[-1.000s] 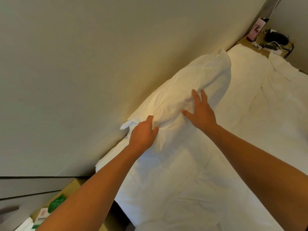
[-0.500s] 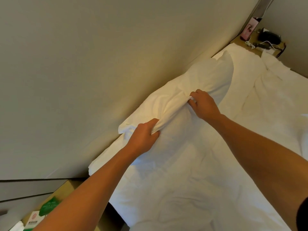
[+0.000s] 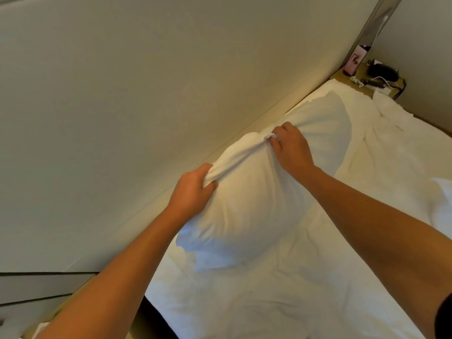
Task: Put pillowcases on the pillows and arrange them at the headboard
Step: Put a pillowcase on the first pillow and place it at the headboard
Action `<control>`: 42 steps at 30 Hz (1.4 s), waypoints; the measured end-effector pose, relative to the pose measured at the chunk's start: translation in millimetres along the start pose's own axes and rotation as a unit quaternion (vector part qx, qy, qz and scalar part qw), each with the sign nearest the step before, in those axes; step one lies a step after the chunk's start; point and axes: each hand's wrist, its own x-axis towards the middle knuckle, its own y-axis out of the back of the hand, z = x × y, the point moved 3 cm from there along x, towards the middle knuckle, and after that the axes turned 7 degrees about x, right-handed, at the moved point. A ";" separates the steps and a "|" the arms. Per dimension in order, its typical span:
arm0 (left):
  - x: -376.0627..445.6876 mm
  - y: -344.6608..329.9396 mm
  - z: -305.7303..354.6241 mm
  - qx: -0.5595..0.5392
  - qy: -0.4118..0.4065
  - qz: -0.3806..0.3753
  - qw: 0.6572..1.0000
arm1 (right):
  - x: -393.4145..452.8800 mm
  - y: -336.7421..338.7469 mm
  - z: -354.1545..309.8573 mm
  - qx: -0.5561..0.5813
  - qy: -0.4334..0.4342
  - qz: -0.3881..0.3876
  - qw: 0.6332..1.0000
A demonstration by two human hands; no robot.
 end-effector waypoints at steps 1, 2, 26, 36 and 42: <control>-3.4 -7.7 -10.3 0.014 0.014 -0.012 1.000 | -2.4 -11.7 -1.6 -0.008 0.002 -0.021 1.000; -7.5 -16.8 -19.6 0.023 0.028 -0.025 0.999 | -5.4 -23.1 -2.8 -0.015 0.001 -0.039 0.999; 4.8 -53.3 -64.8 0.365 -0.063 -0.053 0.927 | -35.9 -138.2 -32.6 0.012 -0.123 -0.186 0.975; 2.5 -63.0 -47.7 0.361 -0.019 -0.111 0.926 | -106.7 -109.0 -28.4 0.025 -0.152 -0.274 0.949; -35.0 -108.0 30.9 0.249 -0.086 -0.195 0.945 | -223.0 -19.3 24.5 0.010 -0.280 -0.208 0.937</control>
